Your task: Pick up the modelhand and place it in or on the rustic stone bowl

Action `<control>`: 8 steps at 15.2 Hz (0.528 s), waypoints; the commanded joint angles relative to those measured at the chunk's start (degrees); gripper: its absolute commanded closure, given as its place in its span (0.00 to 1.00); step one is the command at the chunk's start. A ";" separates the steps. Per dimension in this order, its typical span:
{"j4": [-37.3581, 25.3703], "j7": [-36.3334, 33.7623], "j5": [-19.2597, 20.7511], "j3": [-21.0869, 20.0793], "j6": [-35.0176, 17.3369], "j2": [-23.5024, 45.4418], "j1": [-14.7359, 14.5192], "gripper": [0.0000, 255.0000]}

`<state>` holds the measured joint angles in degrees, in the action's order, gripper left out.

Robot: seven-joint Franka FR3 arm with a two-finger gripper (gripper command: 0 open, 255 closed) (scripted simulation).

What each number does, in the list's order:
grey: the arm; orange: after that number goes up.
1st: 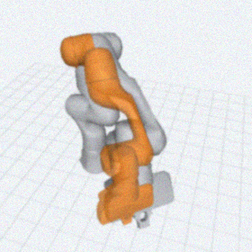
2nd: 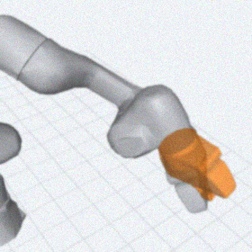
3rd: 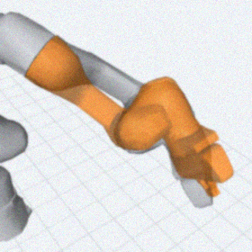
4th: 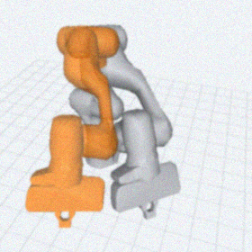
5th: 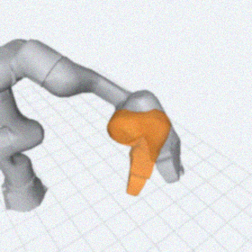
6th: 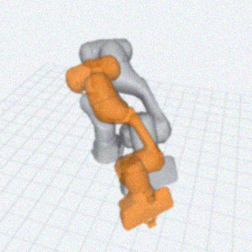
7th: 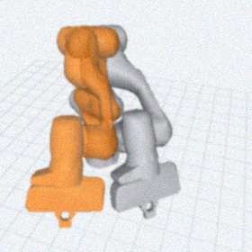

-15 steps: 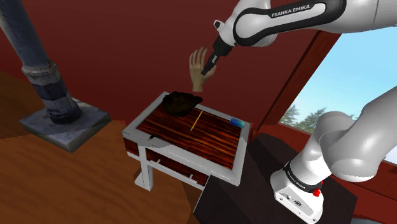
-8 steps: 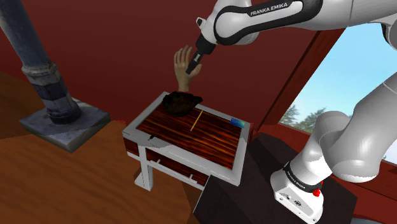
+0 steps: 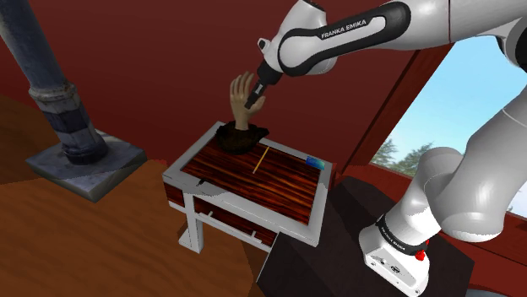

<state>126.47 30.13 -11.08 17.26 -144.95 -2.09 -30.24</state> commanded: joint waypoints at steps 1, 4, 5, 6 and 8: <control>0.56 0.80 -0.89 0.04 -1.47 0.94 -0.05 1.00; 1.58 1.98 -2.25 0.02 -3.61 2.20 -0.12 1.00; 1.90 2.41 -2.74 -0.01 -4.32 2.65 -0.14 1.00; 2.33 3.08 -3.52 -0.05 -5.35 3.33 -0.17 1.00; 2.34 3.07 -3.51 -0.06 -5.35 3.32 -0.16 1.00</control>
<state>128.67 33.03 -14.40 17.20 -150.01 1.12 -30.40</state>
